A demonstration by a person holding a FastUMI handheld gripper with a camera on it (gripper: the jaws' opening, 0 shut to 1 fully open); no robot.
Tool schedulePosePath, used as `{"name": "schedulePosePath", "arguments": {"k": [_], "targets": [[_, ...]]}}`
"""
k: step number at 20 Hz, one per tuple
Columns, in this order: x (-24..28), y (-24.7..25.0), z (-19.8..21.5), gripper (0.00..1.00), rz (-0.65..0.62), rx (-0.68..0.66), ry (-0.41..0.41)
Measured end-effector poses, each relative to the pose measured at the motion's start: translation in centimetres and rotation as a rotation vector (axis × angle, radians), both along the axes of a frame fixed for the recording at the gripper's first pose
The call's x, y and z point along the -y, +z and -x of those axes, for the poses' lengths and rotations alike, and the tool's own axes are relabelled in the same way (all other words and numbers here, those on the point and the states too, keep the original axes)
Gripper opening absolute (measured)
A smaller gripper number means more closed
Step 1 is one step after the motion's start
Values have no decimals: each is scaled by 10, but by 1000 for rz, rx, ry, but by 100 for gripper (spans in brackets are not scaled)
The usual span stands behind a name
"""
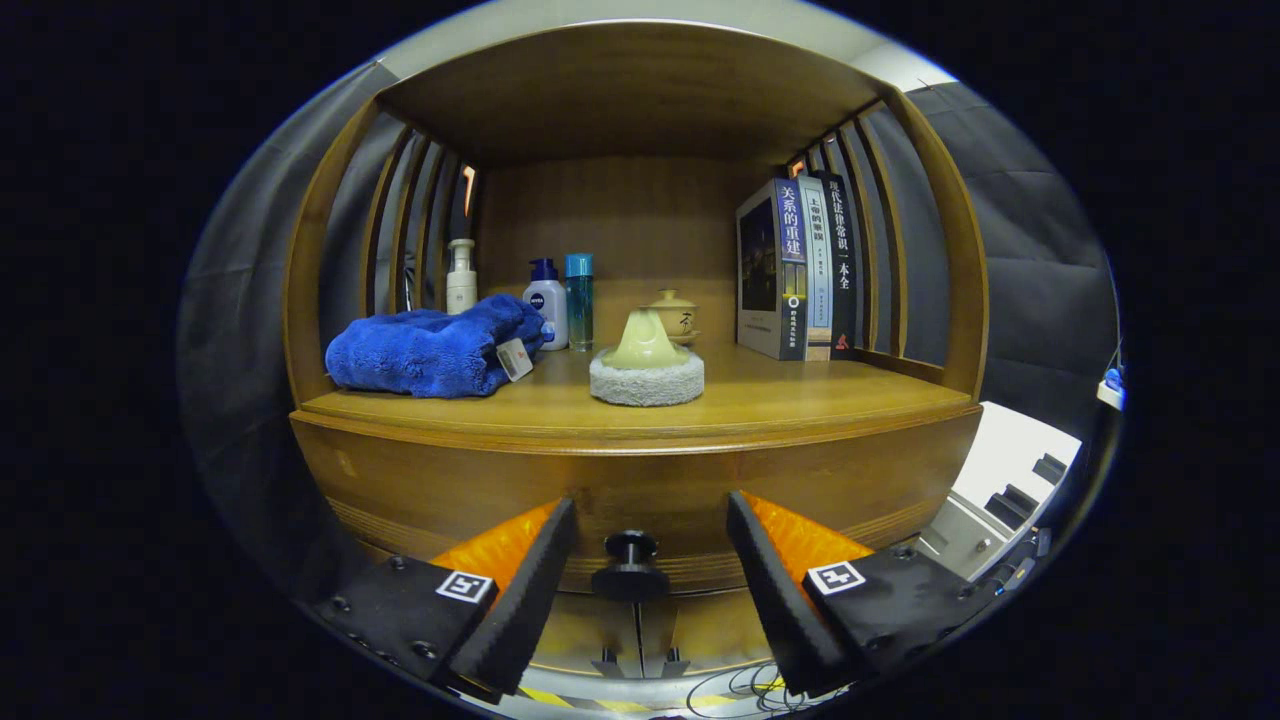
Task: Pull open the drawer, take out the items inside it, and place them on the countertop above the cabinet.
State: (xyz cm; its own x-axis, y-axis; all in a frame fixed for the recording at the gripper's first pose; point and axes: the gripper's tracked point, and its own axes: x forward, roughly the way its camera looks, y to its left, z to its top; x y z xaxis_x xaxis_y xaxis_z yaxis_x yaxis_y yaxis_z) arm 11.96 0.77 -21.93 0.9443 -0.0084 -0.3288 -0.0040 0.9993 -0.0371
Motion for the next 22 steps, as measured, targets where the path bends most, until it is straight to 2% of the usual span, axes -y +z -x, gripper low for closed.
{"name": "schedulePosePath", "arguments": {"k": [8, 13, 18, 22], "targets": [[-32, 96, 56, 98, -101, 100, 70], [-37, 148, 84, 98, -17, 167, 109], [-45, 191, 107, 97, -59, 221, 157], [-33, 216, 120, 97, -54, 261, 154]]}}
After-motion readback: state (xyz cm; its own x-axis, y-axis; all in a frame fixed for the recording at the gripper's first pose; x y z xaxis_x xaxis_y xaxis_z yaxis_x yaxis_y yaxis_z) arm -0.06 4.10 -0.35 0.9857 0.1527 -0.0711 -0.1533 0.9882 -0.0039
